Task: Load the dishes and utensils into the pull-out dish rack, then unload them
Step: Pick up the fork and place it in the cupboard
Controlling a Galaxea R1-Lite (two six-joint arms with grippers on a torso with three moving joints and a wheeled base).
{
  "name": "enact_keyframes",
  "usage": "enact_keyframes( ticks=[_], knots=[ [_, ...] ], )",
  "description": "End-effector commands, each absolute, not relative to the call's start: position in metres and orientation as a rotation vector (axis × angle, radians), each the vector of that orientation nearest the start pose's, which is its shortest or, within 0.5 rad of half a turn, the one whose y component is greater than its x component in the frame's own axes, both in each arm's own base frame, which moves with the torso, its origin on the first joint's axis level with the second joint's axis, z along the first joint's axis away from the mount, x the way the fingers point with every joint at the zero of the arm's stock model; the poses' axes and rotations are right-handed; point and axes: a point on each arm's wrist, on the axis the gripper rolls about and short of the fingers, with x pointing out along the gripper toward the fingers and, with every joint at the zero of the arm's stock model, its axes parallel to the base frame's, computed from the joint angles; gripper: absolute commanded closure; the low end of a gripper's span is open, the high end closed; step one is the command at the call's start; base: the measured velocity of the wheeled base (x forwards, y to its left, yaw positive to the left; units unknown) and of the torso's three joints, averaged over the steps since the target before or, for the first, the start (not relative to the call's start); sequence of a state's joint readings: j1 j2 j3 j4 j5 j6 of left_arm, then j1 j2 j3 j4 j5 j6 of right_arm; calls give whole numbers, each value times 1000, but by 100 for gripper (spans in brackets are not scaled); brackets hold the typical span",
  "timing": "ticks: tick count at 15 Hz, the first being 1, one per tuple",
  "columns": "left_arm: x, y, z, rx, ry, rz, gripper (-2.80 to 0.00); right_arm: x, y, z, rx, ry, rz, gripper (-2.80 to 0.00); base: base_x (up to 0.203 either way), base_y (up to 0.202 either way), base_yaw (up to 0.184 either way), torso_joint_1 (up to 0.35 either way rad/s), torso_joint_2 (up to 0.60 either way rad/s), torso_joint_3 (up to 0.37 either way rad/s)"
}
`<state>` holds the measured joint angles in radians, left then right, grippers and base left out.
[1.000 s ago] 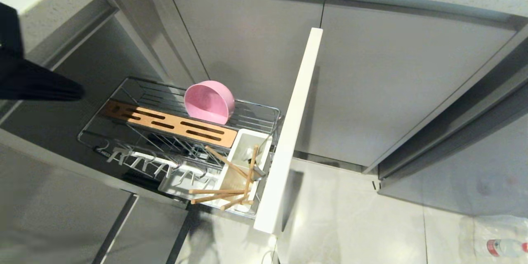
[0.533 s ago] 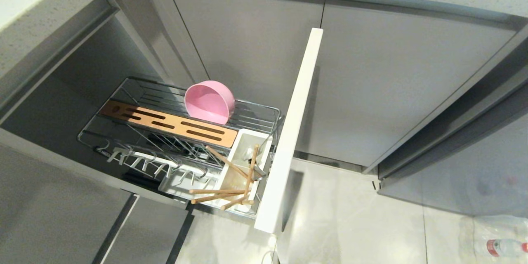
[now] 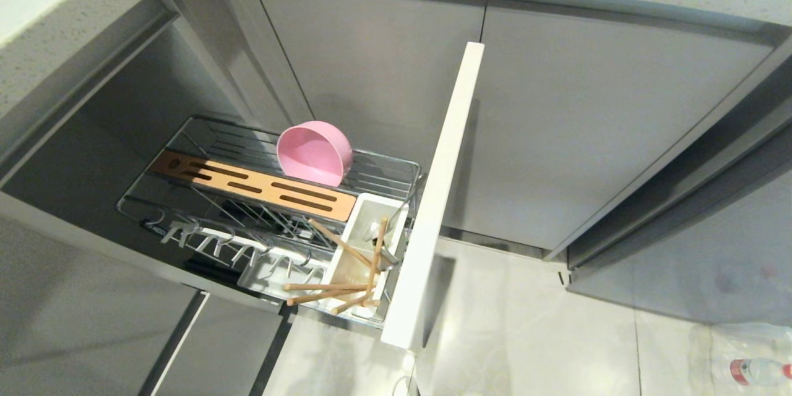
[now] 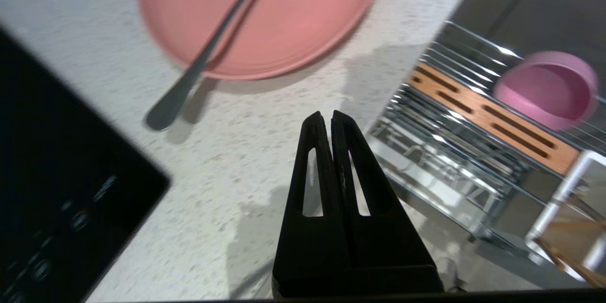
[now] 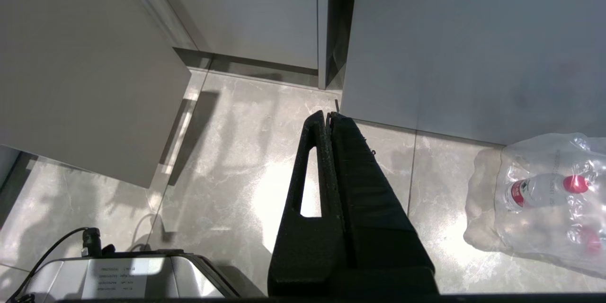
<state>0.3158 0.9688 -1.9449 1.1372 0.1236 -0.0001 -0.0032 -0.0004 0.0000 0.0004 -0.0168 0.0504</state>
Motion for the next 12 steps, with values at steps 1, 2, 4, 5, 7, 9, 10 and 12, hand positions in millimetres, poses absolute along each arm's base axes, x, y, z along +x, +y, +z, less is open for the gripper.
enact_keyframes(
  ticks=[1, 2, 4, 5, 7, 9, 10, 12],
  knots=[
    [-35, -12, 417, -19, 161, 519, 0, -23, 0, 75, 51, 1, -20, 0, 0, 0, 0, 0, 0, 0],
    [-33, -12, 417, -11, 167, 555, 0, -23, 0, 75, 51, 2, -20, 0, 0, 0, 0, 0, 0, 0],
    [-31, -13, 417, -4, 177, 603, 0, -23, 0, 75, 51, 1, -20, 0, 0, 0, 0, 0, 0, 0],
    [-29, -14, 417, -8, 179, 617, 0, -23, 0, 75, 51, 1, -20, 0, 0, 0, 0, 0, 0, 0],
    [-23, -15, 418, -23, 184, 634, 0, -23, 0, 75, 51, 1, -20, 0, 0, 0, 0, 0, 0, 0],
    [-14, -15, 419, -48, 191, 639, 0, -23, 0, 75, 51, 1, -20, 0, 0, 0, 0, 0, 0, 0],
    [-8, -12, 419, -66, 196, 634, 0, -23, 0, 75, 51, 2, -20, 0, 0, 0, 0, 0, 0, 0],
    [8, 0, 420, -109, 222, 596, 0, -23, 0, 75, 51, 1, -20, 0, 0, 0, 0, 0, 0, 0]
  ],
)
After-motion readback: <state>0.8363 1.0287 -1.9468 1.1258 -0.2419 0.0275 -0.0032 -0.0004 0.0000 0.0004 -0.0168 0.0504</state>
